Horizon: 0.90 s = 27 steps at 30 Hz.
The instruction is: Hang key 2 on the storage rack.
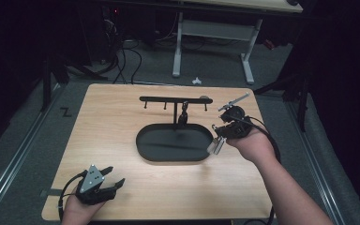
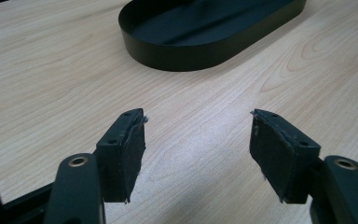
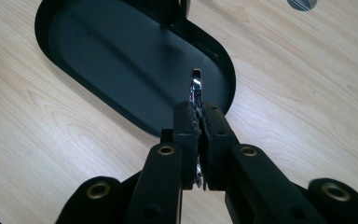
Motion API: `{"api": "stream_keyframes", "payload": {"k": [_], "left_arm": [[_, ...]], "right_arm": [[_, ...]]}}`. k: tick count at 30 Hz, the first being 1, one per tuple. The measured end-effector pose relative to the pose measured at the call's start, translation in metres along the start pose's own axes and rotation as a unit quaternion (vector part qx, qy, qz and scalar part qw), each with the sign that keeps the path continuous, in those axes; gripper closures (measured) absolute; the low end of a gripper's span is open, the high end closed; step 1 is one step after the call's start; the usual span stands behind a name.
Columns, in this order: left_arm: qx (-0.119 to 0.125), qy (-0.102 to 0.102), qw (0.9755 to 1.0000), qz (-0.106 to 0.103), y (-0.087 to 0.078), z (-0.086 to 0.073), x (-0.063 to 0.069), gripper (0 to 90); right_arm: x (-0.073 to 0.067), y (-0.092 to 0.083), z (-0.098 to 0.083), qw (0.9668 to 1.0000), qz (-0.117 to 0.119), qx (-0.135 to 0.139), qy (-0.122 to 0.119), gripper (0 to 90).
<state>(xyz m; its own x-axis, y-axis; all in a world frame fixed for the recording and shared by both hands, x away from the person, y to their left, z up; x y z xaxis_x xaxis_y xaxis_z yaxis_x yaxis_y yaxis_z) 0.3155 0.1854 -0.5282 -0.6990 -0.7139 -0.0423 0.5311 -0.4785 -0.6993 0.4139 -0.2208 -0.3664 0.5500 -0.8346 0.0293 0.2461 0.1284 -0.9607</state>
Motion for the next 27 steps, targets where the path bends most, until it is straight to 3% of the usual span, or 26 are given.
{"api": "stream_keyframes", "payload": {"k": [6, 18, 27], "left_arm": [[-0.002, 0.002, 1.0, -0.003, 0.001, 0.001, 0.0, 36.2], [-0.003, 0.001, 1.0, -0.006, 0.001, 0.0, -0.001, 35.7], [-0.002, -0.001, 1.0, -0.008, 0.0, 0.0, -0.002, 35.8]], "right_arm": [[-0.005, -0.001, 0.014, 0.9999, 0.005, 0.004, -0.011, 86.2], [0.002, -0.008, 0.041, 0.9997, 0.008, 0.023, -0.004, 86.2], [0.013, 0.0, 0.053, 0.9995, 0.015, 0.024, 0.015, 86.2]]}}
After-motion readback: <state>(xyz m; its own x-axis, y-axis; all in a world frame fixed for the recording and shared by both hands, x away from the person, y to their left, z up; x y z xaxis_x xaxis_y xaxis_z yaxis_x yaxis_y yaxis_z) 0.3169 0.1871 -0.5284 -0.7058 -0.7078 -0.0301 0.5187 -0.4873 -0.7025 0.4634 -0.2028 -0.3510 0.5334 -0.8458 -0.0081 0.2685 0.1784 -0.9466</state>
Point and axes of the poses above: each handheld gripper's, and its own axes: y roughly forward along the jaws, z roughly out of its top, x roughly to its right, the point moved 3 cm from there along y, roughly forward along the jaws, and after that the axes turned 13 degrees about -x, right-handed, at the moved point
